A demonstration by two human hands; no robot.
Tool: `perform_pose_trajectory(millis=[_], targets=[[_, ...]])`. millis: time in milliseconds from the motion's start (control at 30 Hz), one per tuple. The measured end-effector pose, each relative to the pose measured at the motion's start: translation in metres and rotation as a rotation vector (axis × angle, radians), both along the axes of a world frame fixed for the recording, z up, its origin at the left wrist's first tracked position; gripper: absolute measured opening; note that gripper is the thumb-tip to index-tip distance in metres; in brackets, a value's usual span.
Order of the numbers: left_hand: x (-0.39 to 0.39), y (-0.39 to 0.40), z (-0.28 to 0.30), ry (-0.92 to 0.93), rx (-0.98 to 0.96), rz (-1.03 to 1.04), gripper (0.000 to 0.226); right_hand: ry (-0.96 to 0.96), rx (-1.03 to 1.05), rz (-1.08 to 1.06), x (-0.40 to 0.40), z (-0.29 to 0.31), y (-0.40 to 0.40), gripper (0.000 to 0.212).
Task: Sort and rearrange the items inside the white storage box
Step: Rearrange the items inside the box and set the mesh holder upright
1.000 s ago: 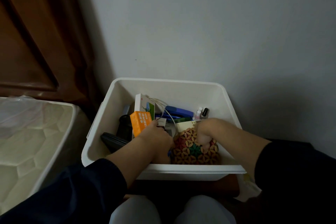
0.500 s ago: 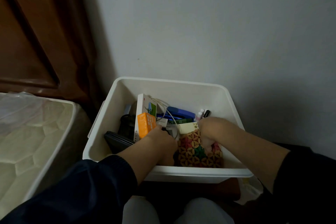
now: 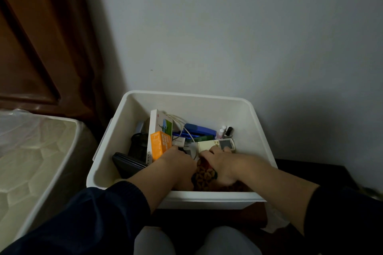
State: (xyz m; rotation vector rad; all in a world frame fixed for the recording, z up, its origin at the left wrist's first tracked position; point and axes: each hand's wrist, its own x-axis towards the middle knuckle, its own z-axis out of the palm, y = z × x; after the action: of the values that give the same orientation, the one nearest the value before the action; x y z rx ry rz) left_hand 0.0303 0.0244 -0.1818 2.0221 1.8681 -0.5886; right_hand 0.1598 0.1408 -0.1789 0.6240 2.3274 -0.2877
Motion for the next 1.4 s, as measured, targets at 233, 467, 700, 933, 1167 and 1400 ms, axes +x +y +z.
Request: perform_pose_trajectory(millis=[233,467,700,933,1167,1400], targets=[[-0.002,0.001,-0.004,0.031,-0.016,-0.048,0.044,0.086,0.072,-0.084,0.011,-0.004,0.005,0.094],[-0.002,0.001,-0.006,0.029,-0.017,-0.053,0.042,0.092,0.041,-0.112,0.024,0.001,0.023,0.088],[-0.002,0.001,-0.005,0.018,-0.020,-0.043,0.040,0.030,-0.057,-0.248,0.015,-0.005,0.024,0.110],[-0.003,0.001,-0.007,0.013,-0.002,-0.055,0.039,-0.014,-0.034,-0.242,0.009,-0.003,0.019,0.108],[-0.005,0.004,-0.009,0.016,-0.024,-0.057,0.031,0.033,-0.039,-0.291,0.009,-0.004,0.023,0.119],[-0.003,0.003,-0.009,0.012,0.008,-0.033,0.037,0.115,0.242,-0.138,-0.008,0.006,0.025,0.043]])
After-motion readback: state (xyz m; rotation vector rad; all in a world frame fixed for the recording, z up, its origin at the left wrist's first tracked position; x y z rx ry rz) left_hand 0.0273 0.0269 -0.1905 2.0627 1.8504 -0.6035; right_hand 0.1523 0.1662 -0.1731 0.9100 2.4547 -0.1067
